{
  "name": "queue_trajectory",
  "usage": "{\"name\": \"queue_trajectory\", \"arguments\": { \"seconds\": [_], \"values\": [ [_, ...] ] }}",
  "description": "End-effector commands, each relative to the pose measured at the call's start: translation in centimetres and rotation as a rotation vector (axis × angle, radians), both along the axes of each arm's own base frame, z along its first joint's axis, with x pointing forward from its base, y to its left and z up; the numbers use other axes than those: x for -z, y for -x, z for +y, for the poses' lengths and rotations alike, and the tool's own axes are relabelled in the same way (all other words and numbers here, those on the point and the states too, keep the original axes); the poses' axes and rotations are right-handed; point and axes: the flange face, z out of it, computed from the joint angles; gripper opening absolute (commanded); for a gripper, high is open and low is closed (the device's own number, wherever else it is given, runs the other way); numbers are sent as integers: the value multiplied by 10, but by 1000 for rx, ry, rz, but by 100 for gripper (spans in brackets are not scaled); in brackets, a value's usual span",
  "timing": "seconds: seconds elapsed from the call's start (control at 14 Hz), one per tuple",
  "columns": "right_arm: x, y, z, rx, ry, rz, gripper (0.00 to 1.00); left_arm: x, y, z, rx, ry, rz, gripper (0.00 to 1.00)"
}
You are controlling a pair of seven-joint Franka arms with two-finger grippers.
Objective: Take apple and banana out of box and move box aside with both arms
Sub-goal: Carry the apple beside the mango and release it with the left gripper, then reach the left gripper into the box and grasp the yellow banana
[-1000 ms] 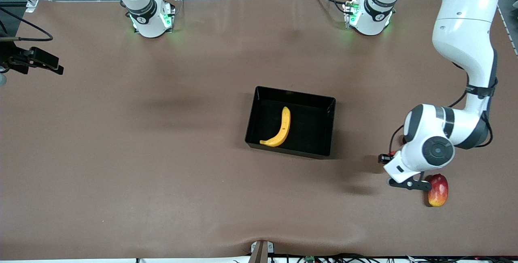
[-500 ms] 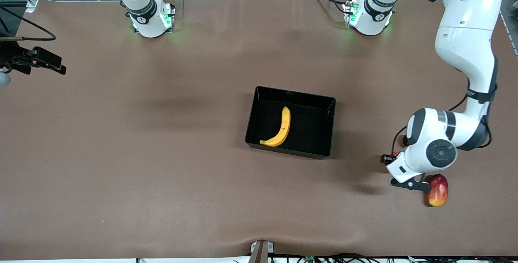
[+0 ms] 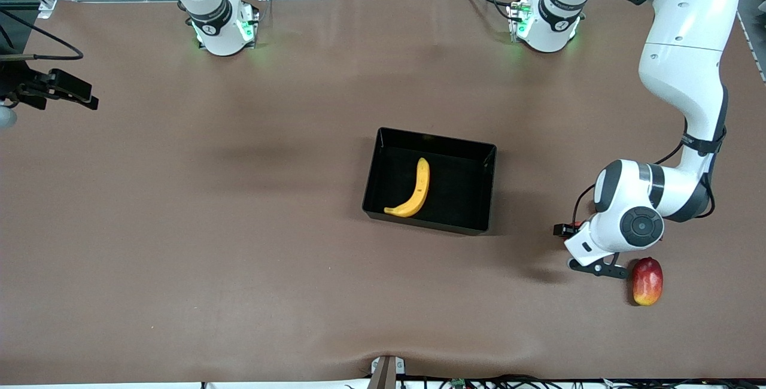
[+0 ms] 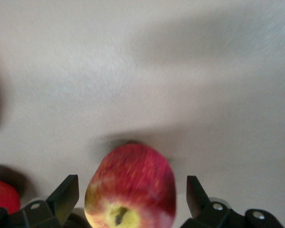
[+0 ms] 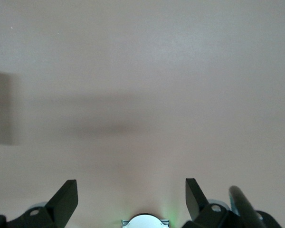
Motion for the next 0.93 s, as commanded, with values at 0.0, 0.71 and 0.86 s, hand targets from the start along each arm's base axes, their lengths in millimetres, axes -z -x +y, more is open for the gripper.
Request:
{"name": "queue_trajectory", "arguments": {
  "seconds": [0.0,0.71,0.86],
  "values": [
    [-1,1,4,4,-1,5,100,-59,0,-42,51,25,-64,100],
    [1,1,1,8,-1,10,100,-120,107,-307,-7,99,-37,100],
    [0,1,0,10,-1,8,100,-99,138,-370,71,146,-54,100]
  ]
}}
